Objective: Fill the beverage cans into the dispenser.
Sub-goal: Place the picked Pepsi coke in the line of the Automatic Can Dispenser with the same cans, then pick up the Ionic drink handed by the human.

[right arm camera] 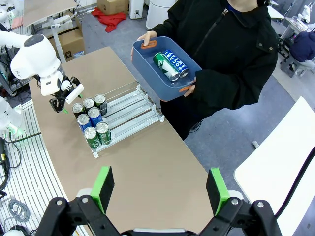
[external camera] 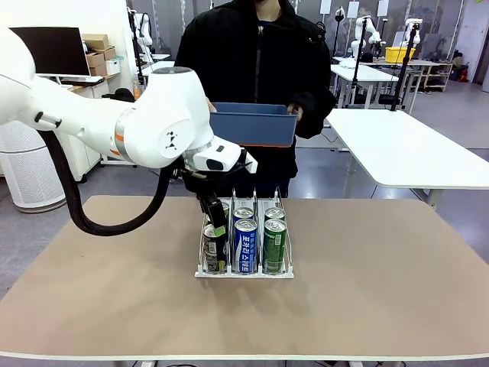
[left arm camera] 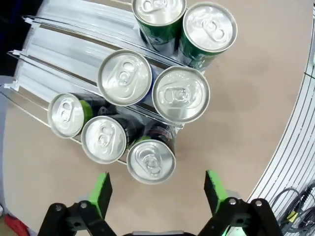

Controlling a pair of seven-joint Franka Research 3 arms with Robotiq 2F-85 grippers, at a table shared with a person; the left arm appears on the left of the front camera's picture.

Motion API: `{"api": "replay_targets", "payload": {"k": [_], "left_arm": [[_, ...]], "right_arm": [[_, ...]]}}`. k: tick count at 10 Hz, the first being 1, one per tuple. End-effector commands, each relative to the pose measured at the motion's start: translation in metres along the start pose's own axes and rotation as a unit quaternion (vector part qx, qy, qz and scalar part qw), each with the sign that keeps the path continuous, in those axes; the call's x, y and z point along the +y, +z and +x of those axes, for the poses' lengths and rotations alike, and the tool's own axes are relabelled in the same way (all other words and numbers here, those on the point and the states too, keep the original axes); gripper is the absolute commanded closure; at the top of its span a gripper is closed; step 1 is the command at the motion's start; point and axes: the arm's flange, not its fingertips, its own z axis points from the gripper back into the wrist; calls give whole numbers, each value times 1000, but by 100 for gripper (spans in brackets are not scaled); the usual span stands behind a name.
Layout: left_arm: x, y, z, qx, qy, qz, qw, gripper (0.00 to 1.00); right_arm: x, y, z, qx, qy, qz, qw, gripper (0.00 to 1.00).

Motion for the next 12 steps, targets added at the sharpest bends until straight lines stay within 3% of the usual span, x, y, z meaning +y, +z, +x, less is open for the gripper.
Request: {"api": "replay_targets", "payload": {"k": [1, 12], "left_arm": [[-8, 6, -6, 4, 32, 4, 999, 0], [-4, 12, -1, 0, 25, 3, 1000, 0]], "right_arm": [[1, 0, 0, 0, 0, 0, 1000, 0], [1, 0, 0, 0, 0, 0, 1000, 0]]}}
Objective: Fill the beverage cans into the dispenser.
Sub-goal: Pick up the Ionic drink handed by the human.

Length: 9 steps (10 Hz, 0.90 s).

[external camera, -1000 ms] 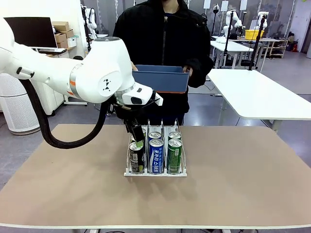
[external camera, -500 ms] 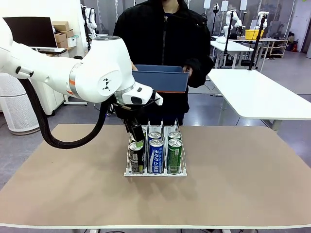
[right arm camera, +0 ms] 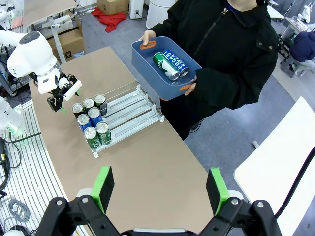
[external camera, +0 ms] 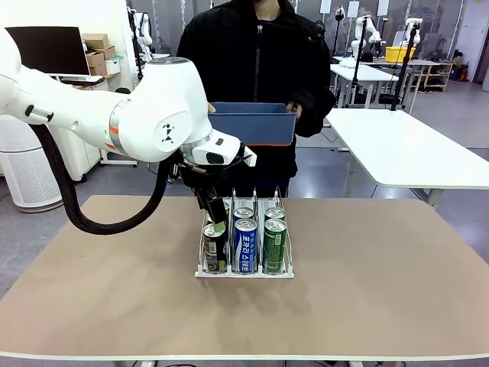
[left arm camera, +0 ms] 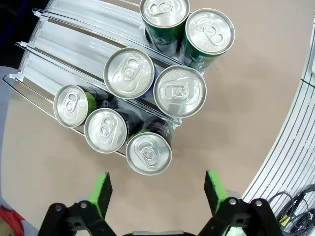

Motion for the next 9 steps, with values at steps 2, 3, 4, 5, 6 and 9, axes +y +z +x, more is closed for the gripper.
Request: {"api": "replay_targets", "payload": {"k": [2, 3, 4, 5, 6, 9], "left_arm": [[-14, 21, 3, 8, -39, -46, 998, 0], [-10, 40, -6, 11, -71, -69, 995, 0], [-1, 58, -12, 13, -86, -72, 994, 0], [5, 79, -16, 17, -97, -66, 993, 0], [13, 111, -29, 19, -100, -54, 993, 0], [43, 195, -75, -7, -116, -35, 993, 0]], "right_arm": [[1, 0, 0, 0, 0, 0, 1000, 0], [1, 0, 0, 0, 0, 0, 1000, 0], [1, 0, 0, 0, 0, 0, 1000, 0], [1, 0, 0, 0, 0, 0, 1000, 0], [1, 0, 0, 0, 0, 0, 1000, 0], [1, 0, 0, 0, 0, 0, 1000, 0]]}}
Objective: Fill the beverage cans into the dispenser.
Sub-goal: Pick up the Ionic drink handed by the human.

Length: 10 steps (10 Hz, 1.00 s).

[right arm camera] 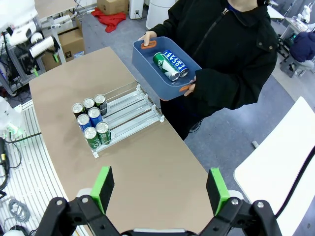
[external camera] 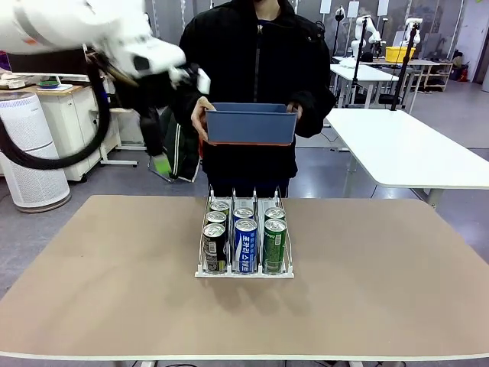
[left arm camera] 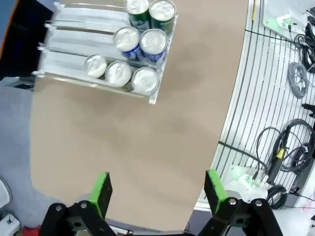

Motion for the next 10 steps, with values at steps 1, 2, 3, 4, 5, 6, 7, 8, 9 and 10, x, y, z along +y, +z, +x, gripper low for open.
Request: {"api": "replay_targets", "payload": {"k": [1, 2, 3, 4, 5, 6, 7, 8, 9, 10], "left_arm": [[3, 47, -30, -18, -9, 30, 999, 0], [-1, 75, -46, -52, 11, 48, 997, 0], [-8, 98, -59, -77, 48, 83, 992, 0], [-14, 117, -72, -97, 81, 133, 983, 0], [-19, 136, -83, -124, 104, 175, 971, 0], [-24, 149, -90, -140, 121, 190, 964, 0], [-28, 162, -98, -163, 131, 207, 956, 0], [-32, 177, -102, -180, 137, 230, 946, 0], [-37, 187, -101, -183, 148, 262, 936, 0], [-41, 195, -103, -197, 146, 272, 931, 0]], "right_arm": [[1, 0, 0, 0, 1, 0, 1000, 0], [1, 0, 0, 0, 1, 0, 1000, 0], [1, 0, 0, 0, 1, 0, 1000, 0], [1, 0, 0, 0, 1, 0, 1000, 0], [1, 0, 0, 0, 1, 0, 1000, 0], [1, 0, 0, 0, 1, 0, 1000, 0], [1, 0, 0, 0, 1, 0, 1000, 0], [1, 0, 0, 0, 1, 0, 1000, 0], [1, 0, 0, 0, 1, 0, 1000, 0], [1, 0, 0, 0, 1, 0, 1000, 0]]}}
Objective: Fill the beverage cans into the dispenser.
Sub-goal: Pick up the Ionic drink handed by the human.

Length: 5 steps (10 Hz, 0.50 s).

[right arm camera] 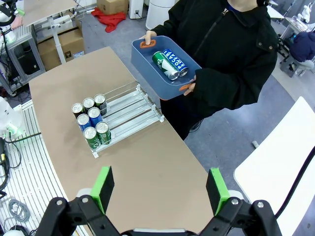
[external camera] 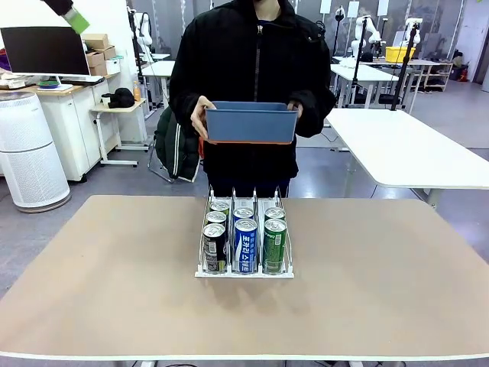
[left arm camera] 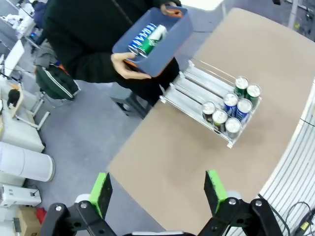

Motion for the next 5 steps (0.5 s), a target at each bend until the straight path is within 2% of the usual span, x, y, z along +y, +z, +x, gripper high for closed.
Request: {"api": "replay_targets", "payload": {"k": [1, 3, 4, 5], "left_arm": [[-5, -1, -8, -12, 8, 18, 1000, 0], [-4, 1, -11, -24, 14, 18, 999, 0], [-6, -5, -9, -9, 8, 11, 1000, 0], [1, 9, -3, -18, 2, 15, 1000, 0]], "right_arm": [[1, 0, 0, -1, 1, 1, 1000, 0], [1, 0, 0, -1, 1, 1, 1000, 0], [1, 0, 0, -1, 1, 1, 1000, 0], [1, 0, 0, -1, 1, 1, 1000, 0]]}}
